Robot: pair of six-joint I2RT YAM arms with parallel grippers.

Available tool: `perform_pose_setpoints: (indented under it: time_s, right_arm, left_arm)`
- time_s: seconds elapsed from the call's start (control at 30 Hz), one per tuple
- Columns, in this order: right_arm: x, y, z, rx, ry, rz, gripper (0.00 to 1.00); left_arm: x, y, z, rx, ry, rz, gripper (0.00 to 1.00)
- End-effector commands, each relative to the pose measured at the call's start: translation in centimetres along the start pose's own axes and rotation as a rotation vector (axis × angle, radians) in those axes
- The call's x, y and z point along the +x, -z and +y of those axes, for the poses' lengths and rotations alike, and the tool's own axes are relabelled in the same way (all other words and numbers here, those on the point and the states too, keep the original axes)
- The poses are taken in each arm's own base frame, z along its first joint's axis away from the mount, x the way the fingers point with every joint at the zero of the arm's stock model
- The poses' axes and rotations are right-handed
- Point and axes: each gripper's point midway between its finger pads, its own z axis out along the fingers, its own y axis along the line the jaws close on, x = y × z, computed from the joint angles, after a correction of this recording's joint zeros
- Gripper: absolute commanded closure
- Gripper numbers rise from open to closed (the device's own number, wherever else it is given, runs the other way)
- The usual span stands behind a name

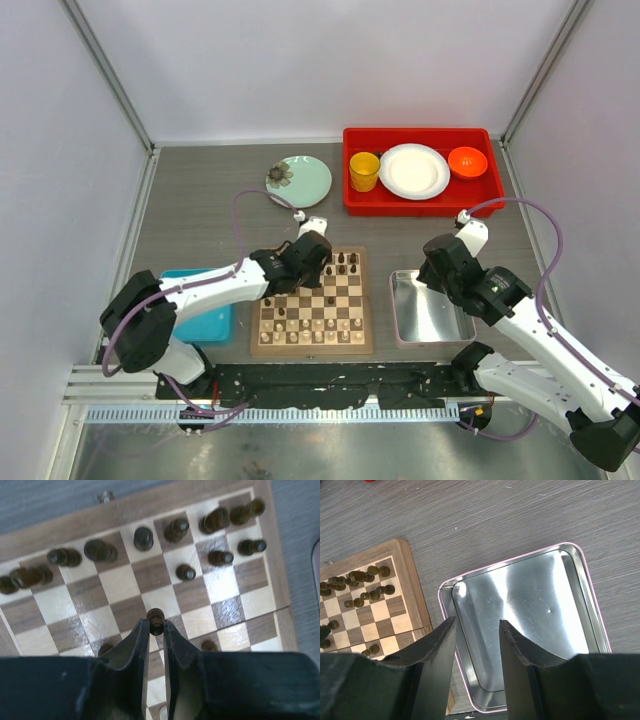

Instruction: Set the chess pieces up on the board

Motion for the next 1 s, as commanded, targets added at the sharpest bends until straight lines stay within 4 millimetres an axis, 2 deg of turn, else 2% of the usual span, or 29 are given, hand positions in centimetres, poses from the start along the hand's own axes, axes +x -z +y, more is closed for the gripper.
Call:
perform_pose_setpoints:
  time_s: [0.0, 0.3, 0.57, 0.97]
  right_arm:
    - [-0.9, 0.2, -0.4, 0.013, -0.020, -0.040, 0.55]
    - [-0.9, 0.3, -0.7, 0.021, -0.017, -0.043, 0.55]
    - [-0.9, 0.3, -0.8, 0.027, -0.014, -0.044, 0.55]
    - [-0.9, 0.3, -0.7, 0.028, -0.012, -0.041, 0.55]
  left_arm:
    - [-4.2, -0.4, -1.7, 0.052, 0.017, -0.103, 0.82]
    - [-4.9, -1.8, -2.4, 0.054, 0.002, -0.100, 0.81]
    - [-4.3, -2.9, -1.6, 0.006, -0.014, -0.083, 0.81]
    - [-4.5, -3.2, -0.7, -0.024, -0.020, -0.086, 0.81]
